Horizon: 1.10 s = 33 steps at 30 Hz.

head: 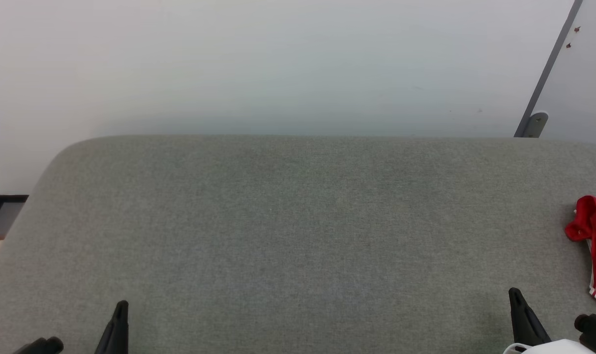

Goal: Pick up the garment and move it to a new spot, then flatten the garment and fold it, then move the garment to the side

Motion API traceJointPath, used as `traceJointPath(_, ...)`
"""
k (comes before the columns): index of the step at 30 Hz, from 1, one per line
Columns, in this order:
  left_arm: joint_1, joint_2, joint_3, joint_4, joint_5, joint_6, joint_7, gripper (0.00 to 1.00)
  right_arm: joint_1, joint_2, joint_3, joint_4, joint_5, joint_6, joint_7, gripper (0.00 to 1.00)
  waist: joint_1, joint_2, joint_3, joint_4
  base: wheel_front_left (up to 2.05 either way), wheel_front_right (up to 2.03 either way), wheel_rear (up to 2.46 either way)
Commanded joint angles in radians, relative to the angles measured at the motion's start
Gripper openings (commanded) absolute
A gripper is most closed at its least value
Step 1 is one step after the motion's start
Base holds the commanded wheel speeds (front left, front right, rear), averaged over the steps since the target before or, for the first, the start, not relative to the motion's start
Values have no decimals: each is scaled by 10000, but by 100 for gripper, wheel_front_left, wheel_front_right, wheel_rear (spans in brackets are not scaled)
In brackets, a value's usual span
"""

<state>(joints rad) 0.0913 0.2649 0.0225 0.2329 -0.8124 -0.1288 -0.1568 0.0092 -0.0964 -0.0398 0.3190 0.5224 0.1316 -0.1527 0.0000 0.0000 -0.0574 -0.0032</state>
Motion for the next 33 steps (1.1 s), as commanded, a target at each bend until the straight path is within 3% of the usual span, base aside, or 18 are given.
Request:
traceJointPath(1,-264,67,100,-122,-222,-6,51,0,-282,-24,-67,-172,329,-3,58,0,0,0,5,0,0,0,0)
traceJointPath(33,-1032,-864,457,-30,-3505,-15,1179,0,-700,185,-362,-438,4776,-8,1165,0,0,0,193,10,0,0,0)
